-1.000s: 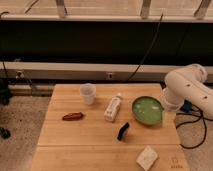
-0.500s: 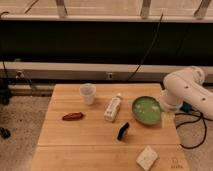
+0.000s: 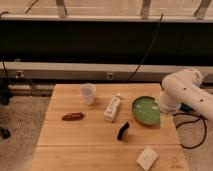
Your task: Knock the eraser over
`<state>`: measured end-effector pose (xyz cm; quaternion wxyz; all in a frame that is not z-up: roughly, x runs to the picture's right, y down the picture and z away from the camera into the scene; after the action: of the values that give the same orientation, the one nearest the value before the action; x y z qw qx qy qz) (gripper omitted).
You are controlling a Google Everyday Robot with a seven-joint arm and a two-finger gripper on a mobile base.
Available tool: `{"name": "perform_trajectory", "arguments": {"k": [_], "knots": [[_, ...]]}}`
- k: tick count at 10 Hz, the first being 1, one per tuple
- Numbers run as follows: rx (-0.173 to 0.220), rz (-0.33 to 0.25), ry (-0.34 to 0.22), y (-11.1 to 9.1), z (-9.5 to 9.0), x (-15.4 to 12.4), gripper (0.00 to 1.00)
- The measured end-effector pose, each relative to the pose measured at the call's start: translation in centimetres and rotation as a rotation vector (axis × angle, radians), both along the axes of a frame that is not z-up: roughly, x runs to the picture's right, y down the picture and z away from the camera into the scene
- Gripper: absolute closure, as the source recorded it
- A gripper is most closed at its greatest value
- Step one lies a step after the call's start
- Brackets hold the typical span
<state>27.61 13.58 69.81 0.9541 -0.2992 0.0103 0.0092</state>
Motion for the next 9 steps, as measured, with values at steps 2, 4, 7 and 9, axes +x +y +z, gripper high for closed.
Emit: {"name": "perform_trajectory", "arguments": {"k": [2, 4, 7, 9], "knots": [[-0.007, -0.004, -0.008, 0.5, 0.2, -0.3, 0.2], [-0.012, -0.007, -0.013, 0.7, 0.3, -0.6, 0.2], [-0.018, -0.011, -0.021, 1.1, 0.5, -1.0, 0.2], [-0.023, -0.015, -0.027, 1.4, 0.5, -1.3, 0.2]]}}
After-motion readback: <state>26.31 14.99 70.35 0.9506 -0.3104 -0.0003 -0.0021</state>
